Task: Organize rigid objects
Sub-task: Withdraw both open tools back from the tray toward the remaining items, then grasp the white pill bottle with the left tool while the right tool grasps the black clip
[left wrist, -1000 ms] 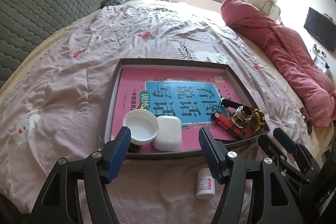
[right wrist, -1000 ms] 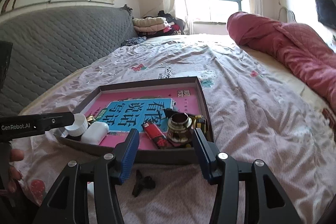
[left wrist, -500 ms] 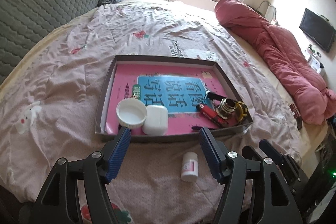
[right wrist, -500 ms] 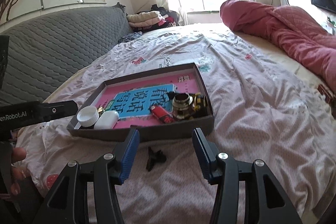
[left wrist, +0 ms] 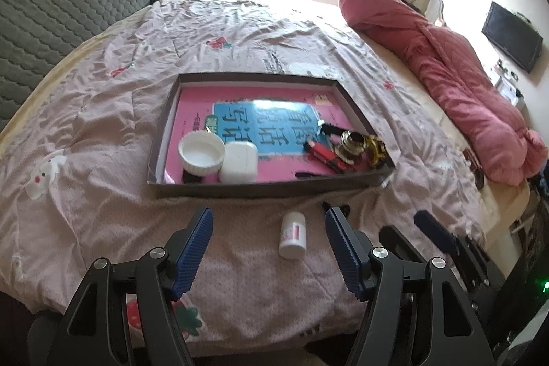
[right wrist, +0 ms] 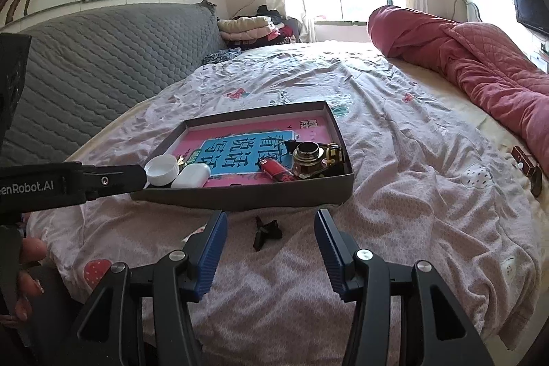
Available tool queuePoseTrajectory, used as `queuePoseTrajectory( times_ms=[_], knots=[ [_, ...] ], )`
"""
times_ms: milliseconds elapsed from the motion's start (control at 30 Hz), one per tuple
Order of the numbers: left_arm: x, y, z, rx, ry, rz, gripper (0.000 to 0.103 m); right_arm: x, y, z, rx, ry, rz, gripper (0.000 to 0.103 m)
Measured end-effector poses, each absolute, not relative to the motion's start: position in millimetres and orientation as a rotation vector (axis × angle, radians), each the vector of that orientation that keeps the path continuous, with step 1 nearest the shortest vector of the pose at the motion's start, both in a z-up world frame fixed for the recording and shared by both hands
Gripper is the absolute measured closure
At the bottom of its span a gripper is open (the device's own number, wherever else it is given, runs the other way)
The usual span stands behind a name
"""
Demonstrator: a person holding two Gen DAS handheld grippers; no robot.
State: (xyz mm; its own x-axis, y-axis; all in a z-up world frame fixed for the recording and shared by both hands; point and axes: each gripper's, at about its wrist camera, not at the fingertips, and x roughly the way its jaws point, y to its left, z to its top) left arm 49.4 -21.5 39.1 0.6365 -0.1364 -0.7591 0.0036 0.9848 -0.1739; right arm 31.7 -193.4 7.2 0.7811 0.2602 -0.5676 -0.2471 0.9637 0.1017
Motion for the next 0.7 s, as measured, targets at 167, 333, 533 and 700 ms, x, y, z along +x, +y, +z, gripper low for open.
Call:
queuePoseTrajectory(
  times_ms=[167,333,533,700],
  knots=[
    [42.2,-34.4,31.2,-0.131,0.905,-0.093,0.033,30.3,-189.4,4.1,-0.001,0.629,0.281,0.051],
    [40.7,-36.7,24.1,-0.123,0.932,-0.094,0.033,28.9,-185.9,1.2,-0.029,0.641,0.29,0.051],
    [43.0,-36.3,13.5,-0.127,0.961,-0.092,0.033,29.1,-182.1,-3.6,-0.056,0.659,0.293,0.051],
    [45.6,-37.1,3.1,-0.132,0.991,-0.096,0.033,32.8,-181.5,-9.0,-0.06,0.684,0.29,0.051]
  ],
)
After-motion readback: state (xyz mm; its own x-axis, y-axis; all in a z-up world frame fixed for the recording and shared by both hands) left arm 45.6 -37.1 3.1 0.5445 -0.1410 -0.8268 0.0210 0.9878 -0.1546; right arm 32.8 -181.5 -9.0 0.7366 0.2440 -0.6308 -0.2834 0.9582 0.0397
